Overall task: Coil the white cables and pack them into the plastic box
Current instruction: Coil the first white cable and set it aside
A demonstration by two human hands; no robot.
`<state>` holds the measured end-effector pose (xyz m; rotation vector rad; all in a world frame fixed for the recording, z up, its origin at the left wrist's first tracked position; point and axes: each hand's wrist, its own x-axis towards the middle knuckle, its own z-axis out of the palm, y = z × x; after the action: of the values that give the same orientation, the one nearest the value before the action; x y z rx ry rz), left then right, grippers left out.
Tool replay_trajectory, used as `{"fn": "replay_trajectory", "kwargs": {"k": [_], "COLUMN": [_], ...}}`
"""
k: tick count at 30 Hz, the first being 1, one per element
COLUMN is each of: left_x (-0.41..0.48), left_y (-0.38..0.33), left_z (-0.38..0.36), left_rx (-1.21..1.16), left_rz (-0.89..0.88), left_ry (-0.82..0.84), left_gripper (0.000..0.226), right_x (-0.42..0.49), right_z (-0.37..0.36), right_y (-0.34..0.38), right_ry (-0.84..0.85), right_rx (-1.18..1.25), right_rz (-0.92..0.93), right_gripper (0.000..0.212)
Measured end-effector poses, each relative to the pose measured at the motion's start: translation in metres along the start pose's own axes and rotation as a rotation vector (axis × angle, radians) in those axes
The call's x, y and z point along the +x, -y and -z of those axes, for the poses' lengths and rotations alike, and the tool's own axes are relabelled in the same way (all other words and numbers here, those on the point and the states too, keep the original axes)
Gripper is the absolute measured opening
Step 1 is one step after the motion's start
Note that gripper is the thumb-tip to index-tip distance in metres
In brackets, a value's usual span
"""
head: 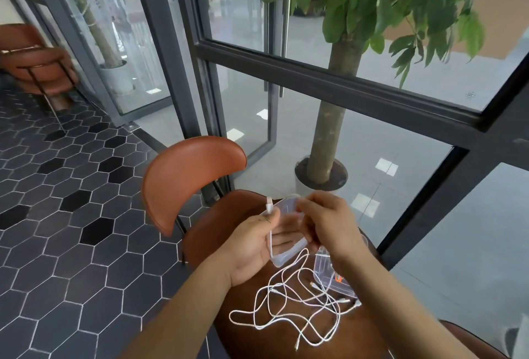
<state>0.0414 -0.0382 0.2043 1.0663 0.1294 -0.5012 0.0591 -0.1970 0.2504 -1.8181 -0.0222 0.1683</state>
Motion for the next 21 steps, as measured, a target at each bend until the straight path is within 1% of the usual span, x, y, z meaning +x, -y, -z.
{"fn": "replay_trajectory", "kwargs": {"k": [2,3,5,6,8,10,11,13,14,15,16,17,18,20,21], "left_x": [0.000,0.000,-0.001,-0.002,-0.001,-0.002,-0.003,-0.009,-0.012,-0.015,-0.017,-0.018,-0.019,-0.021,-0.022], "left_y": [-0.005,-0.007,-0.009,-0.011,-0.013,-0.017,-0.021,-0.025,-0.026,-0.026,-0.026,-0.025,-0.023,-0.022,-0.020], "left_z": [-0.004,-0.006,-0.009,-0.011,-0.013,-0.012,-0.011,-0.011,-0.011,-0.013,-0.016,-0.018,-0.018,-0.019,-0.019], "left_rx": [-0.079,-0.158,-0.301,-0.340,-0.378,-0.448,-0.502,-0.541,-0.527,-0.496,-0.456,-0.421,-0.391,-0.301,-0.240], "left_rz": [-0.014,-0.006,0.003,-0.006,-0.079,-0.169,-0.201,-0.230,-0.226,-0.219,-0.215,-0.209,-0.200,-0.177,-0.169], "left_ry": [0.007,0.019,0.043,0.052,0.039,0.012,0.016,0.026,0.027,0.030,0.039,0.051,0.072,0.111,0.130], "left_gripper": [0.058,0.060,0.059,0.059,0.056,0.051,0.048,0.044,0.043,0.041,0.041,0.042,0.043,0.049,0.052], "right_x": [-0.015,-0.021,-0.029,-0.032,-0.040,-0.050,-0.053,-0.050,-0.043,-0.034,-0.026,-0.016,-0.008,0.007,0.013], "right_z": [-0.003,-0.005,-0.011,-0.013,-0.012,-0.006,-0.003,0.006,0.012,0.018,0.023,0.027,0.032,0.039,0.040], "right_y": [-0.002,-0.007,-0.020,-0.025,-0.036,-0.050,-0.058,-0.079,-0.087,-0.095,-0.098,-0.101,-0.097,-0.083,-0.073], "right_ry": [0.142,0.201,0.234,0.224,0.213,0.245,0.301,0.436,0.492,0.529,0.553,0.569,0.578,0.553,0.531], "right_rx": [-0.087,-0.196,-0.446,-0.504,-0.485,-0.441,-0.428,-0.387,-0.400,-0.429,-0.459,-0.474,-0.494,-0.531,-0.535], "right_rz": [0.079,0.149,0.313,0.377,0.450,0.456,0.415,0.220,0.115,0.044,0.003,-0.023,-0.043,-0.072,-0.072], "right_gripper": [0.021,0.020,0.022,0.021,0.012,0.027,0.026,0.019,0.030,0.046,0.057,0.059,0.055,0.038,0.035]}}
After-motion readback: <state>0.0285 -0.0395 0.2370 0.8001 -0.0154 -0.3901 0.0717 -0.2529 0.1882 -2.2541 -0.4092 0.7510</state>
